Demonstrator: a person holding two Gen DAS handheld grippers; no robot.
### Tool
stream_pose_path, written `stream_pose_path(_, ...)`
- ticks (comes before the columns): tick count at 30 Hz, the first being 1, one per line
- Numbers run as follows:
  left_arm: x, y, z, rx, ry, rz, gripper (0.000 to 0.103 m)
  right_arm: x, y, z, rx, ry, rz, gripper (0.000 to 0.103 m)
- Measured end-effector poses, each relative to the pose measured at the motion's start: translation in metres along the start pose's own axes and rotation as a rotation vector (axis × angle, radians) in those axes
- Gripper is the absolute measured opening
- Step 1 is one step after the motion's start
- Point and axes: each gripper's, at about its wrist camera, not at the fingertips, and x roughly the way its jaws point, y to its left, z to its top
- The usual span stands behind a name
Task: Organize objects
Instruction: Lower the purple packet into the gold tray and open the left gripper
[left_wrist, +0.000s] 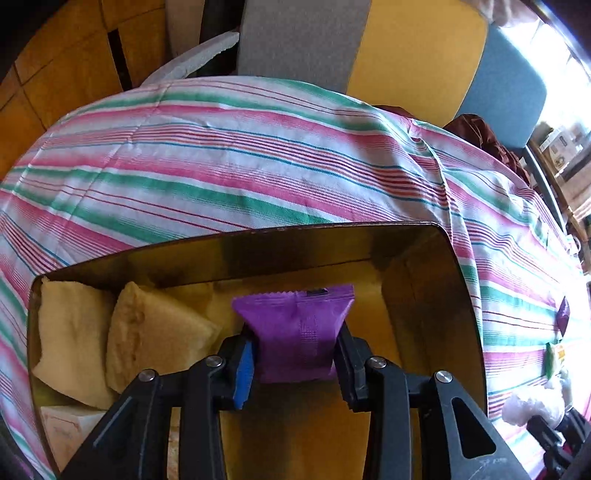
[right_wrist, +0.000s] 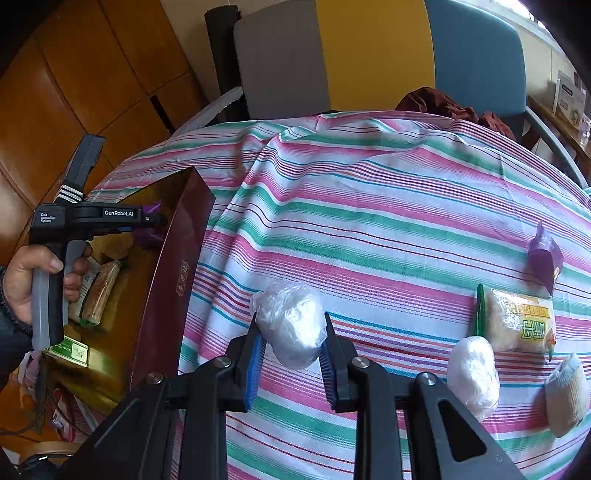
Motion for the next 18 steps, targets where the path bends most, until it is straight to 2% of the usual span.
stream_pose_path(2, -0.004, 0.002, 0.0, 0.0, -0.01, -0.005, 0.042, 0.0, 0.0, 0.0, -0.001, 0.0, -0.001, 0.026)
stream_pose_path(6, -0.015, 0.004, 0.0, 0.007, -0.049, -0.009, 0.056, 0.001, -0.001, -0.001, 0.0, 0.005, -0.006, 0.026)
stream_pose_path(12, -0.048, 0.005, -0.007, 0.031, -0.115, 0.007, 0.056, 0.002, -0.002, -0.002, 0.001, 0.008, -0.009, 0.026)
stream_pose_path(18, -0.111, 0.004, -0.038, 0.096, -0.246, 0.022, 0.059, 0.002, 0.0, -0.002, -0.009, 0.009, -0.009, 0.026)
